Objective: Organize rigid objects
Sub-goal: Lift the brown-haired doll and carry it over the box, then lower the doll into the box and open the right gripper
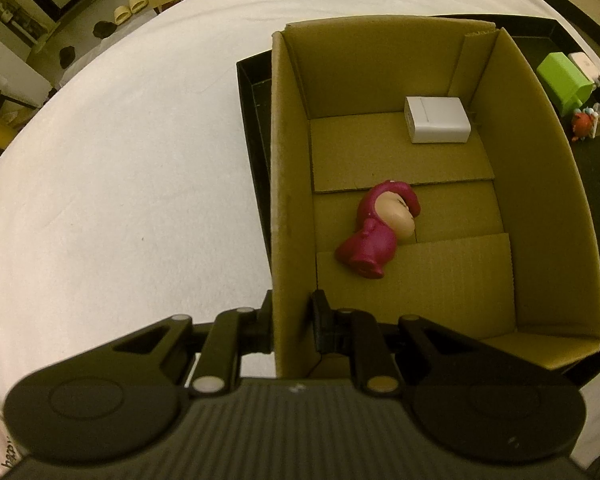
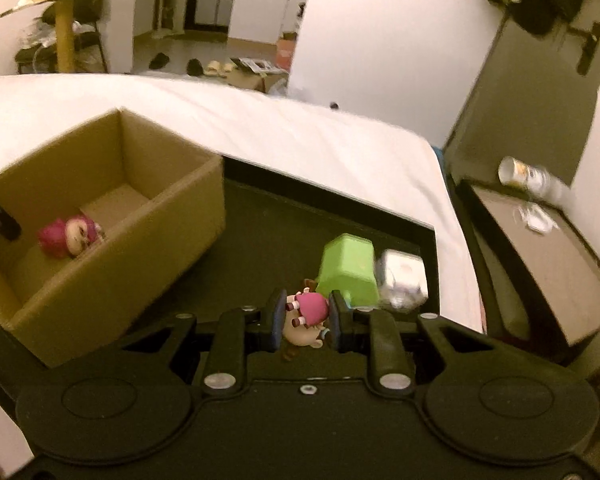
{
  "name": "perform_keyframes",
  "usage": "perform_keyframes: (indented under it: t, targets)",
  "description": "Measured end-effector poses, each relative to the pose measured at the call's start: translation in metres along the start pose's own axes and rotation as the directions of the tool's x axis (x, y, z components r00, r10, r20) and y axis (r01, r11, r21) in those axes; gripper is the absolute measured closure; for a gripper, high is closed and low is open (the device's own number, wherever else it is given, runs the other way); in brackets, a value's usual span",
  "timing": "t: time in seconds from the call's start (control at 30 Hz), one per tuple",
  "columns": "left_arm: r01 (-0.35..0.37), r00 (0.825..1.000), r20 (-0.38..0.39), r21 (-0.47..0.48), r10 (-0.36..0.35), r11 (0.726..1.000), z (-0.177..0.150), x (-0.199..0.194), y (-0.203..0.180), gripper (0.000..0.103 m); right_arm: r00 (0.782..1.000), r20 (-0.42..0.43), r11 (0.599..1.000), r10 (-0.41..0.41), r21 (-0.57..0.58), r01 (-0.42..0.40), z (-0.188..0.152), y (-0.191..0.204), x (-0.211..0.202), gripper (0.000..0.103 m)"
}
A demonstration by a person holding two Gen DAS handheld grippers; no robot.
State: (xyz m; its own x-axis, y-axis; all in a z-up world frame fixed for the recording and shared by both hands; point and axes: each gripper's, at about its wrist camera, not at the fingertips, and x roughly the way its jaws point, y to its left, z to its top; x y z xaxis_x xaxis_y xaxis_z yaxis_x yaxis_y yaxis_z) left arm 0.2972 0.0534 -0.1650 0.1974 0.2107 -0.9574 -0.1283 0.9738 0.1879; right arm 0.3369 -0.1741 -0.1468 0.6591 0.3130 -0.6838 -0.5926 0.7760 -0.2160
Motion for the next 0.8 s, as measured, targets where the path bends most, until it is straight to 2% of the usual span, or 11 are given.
perform_keyframes:
  t: [0.23, 0.47, 0.63, 0.8]
  targets:
    - [0.0, 1.0, 0.0, 0.0, 0.0, 1.0, 0.0, 0.0, 0.001, 0.088, 0.995, 0.07, 0.998, 0.069, -0.005, -0.069, 0.038, 0.014, -0.017, 0.081]
    - [0.0, 1.0, 0.001, 0.001, 0.0, 1.0, 0.0, 0.0, 0.001, 0.088, 0.987, 0.118, 0.993, 0.111, -0.054, -0.105, 0.054, 0.033, -0.019, 0.081]
    - [0.004, 1.0, 0.0, -0.003, -0.004, 1.0, 0.0, 0.0, 0.003, 0.088, 0.981, 0.13, 0.986, 0.145, -0.1, -0.132, 0.06, 0.049, -0.014, 0.081]
    - [0.006, 1.0, -0.001, -0.004, -0.006, 1.0, 0.0, 0.001, 0.003, 0.088, 0.968, 0.098, 0.964, 0.233, -0.157, -0.216, 0.064, 0.062, -0.003, 0.081]
